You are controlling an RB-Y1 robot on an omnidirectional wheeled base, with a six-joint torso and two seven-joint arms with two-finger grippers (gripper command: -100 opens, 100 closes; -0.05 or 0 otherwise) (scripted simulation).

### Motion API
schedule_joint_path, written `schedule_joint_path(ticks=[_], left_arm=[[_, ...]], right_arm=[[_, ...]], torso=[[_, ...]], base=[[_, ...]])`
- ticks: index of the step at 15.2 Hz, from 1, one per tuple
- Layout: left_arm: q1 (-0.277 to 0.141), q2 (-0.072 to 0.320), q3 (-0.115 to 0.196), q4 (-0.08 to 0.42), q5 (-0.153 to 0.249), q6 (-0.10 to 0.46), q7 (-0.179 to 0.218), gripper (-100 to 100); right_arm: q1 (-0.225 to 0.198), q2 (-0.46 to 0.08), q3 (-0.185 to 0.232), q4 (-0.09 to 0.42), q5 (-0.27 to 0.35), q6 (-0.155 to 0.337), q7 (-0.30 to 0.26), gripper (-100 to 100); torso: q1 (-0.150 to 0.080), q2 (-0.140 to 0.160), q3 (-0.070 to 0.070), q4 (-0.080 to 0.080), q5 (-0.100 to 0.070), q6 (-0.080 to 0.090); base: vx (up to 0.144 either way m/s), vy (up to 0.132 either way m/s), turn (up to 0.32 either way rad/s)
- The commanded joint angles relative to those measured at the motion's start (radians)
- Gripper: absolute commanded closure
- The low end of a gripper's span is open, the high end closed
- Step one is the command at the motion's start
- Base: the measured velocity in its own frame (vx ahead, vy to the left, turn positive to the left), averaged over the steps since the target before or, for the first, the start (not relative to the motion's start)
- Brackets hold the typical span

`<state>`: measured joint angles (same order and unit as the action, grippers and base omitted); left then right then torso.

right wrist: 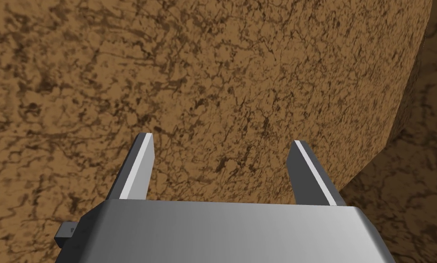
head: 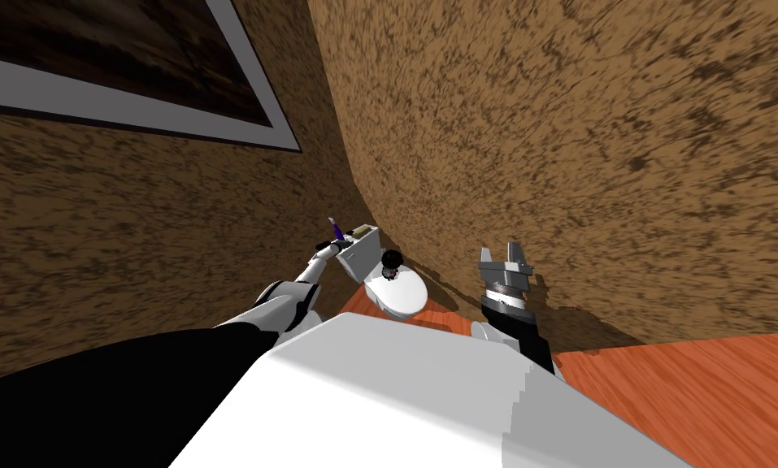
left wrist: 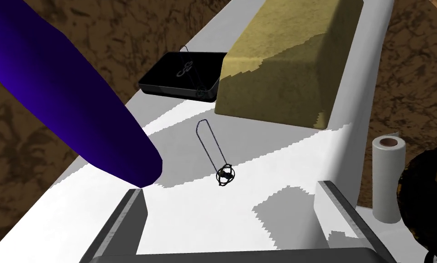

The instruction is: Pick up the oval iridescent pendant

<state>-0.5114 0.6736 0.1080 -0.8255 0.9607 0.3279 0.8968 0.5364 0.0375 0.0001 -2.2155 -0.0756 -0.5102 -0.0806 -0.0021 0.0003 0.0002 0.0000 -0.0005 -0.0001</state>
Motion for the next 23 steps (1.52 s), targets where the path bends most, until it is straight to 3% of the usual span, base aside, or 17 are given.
schedule_joint_path(ticks=[1,11,15,17,18,23], left_arm=[[-0.032,0.015,0.011,0.050,0.014,0.036,0.039,-100],[-0.137,0.062,0.024,0.239,0.088,0.119,0.116,-100],[-0.166,0.074,0.028,0.292,0.108,0.142,0.137,-100],[-0.157,0.071,0.027,0.277,0.101,0.136,0.133,-100],[-0.157,0.071,0.027,0.277,0.101,0.136,0.133,100],[-0.157,0.071,0.027,0.277,0.101,0.136,0.133,100]], right_arm=[[0.000,0.000,0.000,0.000,0.000,0.000,0.000,0],[0.000,0.000,0.000,0.000,0.000,0.000,0.000,0],[0.000,0.000,0.000,0.000,0.000,0.000,0.000,0],[0.000,0.000,0.000,0.000,0.000,0.000,0.000,0],[0.000,0.000,0.000,0.000,0.000,0.000,0.000,0],[0.000,0.000,0.000,0.000,0.000,0.000,0.000,0]], torso=[[0.000,0.000,0.000,0.000,0.000,0.000],[0.000,0.000,0.000,0.000,0.000,0.000],[0.000,0.000,0.000,0.000,0.000,0.000],[0.001,0.000,0.000,0.000,0.000,0.000],[0.001,0.000,0.000,0.000,0.000,0.000],[0.002,0.000,0.000,0.000,0.001,0.000]], base=[[-0.009,-0.042,-0.025],[-0.003,-0.034,-0.014],[-0.004,-0.024,-0.011],[-0.001,-0.011,-0.001],[0.000,0.000,0.000],[0.000,0.000,0.000]])
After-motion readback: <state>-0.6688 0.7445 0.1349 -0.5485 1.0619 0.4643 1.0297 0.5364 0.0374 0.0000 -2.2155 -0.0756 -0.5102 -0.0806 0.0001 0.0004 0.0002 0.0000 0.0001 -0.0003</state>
